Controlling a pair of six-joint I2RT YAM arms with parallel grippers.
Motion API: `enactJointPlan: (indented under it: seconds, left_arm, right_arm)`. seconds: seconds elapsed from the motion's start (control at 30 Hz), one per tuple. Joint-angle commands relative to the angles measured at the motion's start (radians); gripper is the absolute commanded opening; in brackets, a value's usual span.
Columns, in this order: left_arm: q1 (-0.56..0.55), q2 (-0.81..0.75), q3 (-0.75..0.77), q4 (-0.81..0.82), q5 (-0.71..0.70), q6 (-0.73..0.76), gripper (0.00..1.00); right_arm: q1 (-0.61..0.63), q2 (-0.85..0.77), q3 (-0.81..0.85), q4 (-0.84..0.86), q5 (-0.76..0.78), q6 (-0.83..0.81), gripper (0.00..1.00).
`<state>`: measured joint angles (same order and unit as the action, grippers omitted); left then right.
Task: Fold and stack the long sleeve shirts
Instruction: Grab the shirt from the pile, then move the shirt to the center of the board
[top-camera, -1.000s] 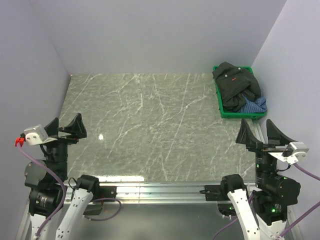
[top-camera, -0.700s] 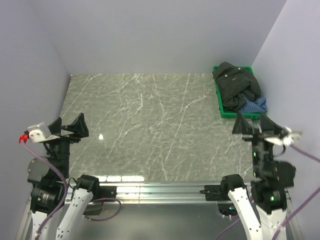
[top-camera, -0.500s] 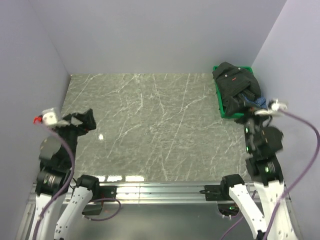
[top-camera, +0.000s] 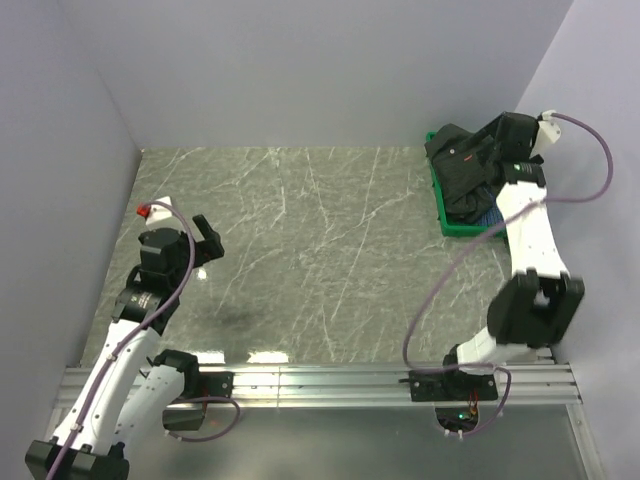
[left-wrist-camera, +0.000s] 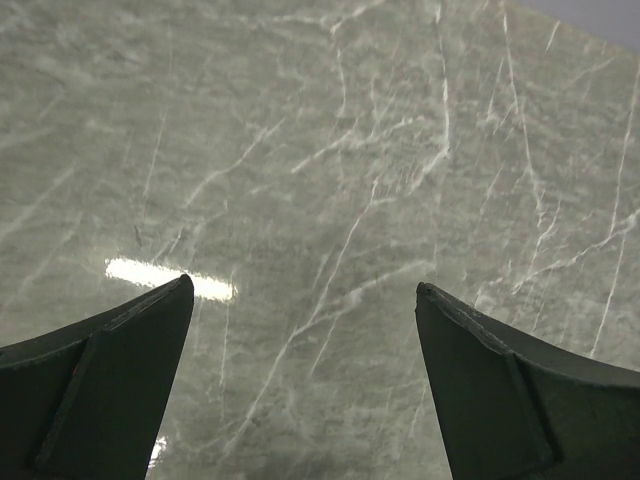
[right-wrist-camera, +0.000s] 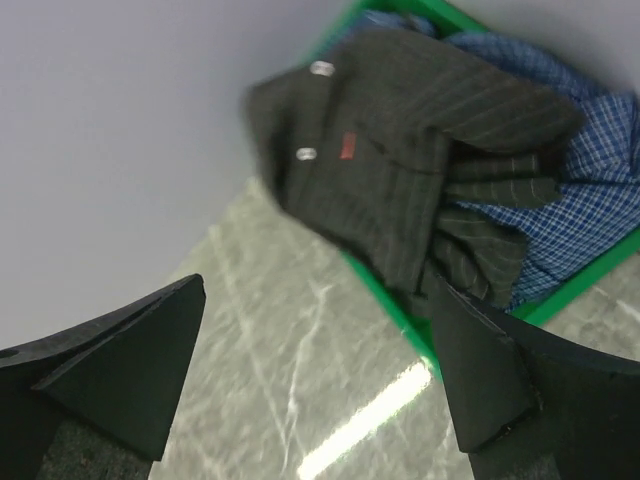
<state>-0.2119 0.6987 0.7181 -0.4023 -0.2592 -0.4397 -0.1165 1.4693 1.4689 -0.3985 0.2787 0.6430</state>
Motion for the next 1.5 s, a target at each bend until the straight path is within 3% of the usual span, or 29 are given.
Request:
enactJointPlan:
  seconds: [0.0, 0.27, 0.33, 0.43, 0.47, 0.57, 0.63, 0.83, 1.1, 1.27, 1.47]
  left_arm:
    - [-0.001, -0.018, -0.032, 0.085, 0.029, -0.034, 0.99]
    - [-0.001, -0.002, -0.035, 0.066, -0.015, -0.025, 0.99]
    - [-0.003, 0.004, -0.035, 0.066, -0.015, -0.024, 0.99]
    - [-0.003, 0.010, -0.034, 0.066, -0.014, -0.022, 0.99]
    - [-0.003, 0.012, -0.034, 0.068, -0.011, -0.022, 0.99]
    - [-0.001, 0.009, -0.034, 0.069, -0.003, -0.021, 0.99]
    - [-0.003, 0.002, -0.035, 0.069, -0.005, -0.021, 0.99]
    - [-0.001, -0.016, -0.032, 0.066, -0.015, -0.025, 0.99]
    - [-0.003, -0.070, -0.039, 0.065, -0.044, -0.036, 0.99]
    - [-0.003, -0.103, -0.043, 0.060, -0.068, -0.042, 0.99]
    - [-0.003, -0.133, -0.049, 0.063, -0.072, -0.044, 0.99]
  right_arm:
    - [-0.052, 0.169, 0.149, -0.045, -0.012, 0.129, 0.97]
    - [-0.081, 0.457, 0.254, 0.056, -0.053, 0.176, 0.90]
    - [-0.084, 0.491, 0.271, 0.070, -0.053, 0.175, 0.84]
    - [-0.084, 0.511, 0.263, 0.098, -0.056, 0.149, 0.56]
    - [-0.084, 0.493, 0.243, 0.107, -0.052, 0.141, 0.35]
    - [-0.077, 0.424, 0.214, 0.133, -0.036, 0.090, 0.07]
    - [-0.065, 0.360, 0.214, 0.129, -0.016, 0.037, 0.00]
    - [0.040, 0.154, 0.272, 0.118, -0.010, -0.103, 0.00]
    - [0.337, 0.077, 0.631, 0.049, -0.208, -0.301, 0.00]
    - [0.487, 0.045, 0.714, 0.136, -0.375, -0.275, 0.00]
    - [0.554, 0.003, 0.634, 0.320, -0.578, -0.154, 0.00]
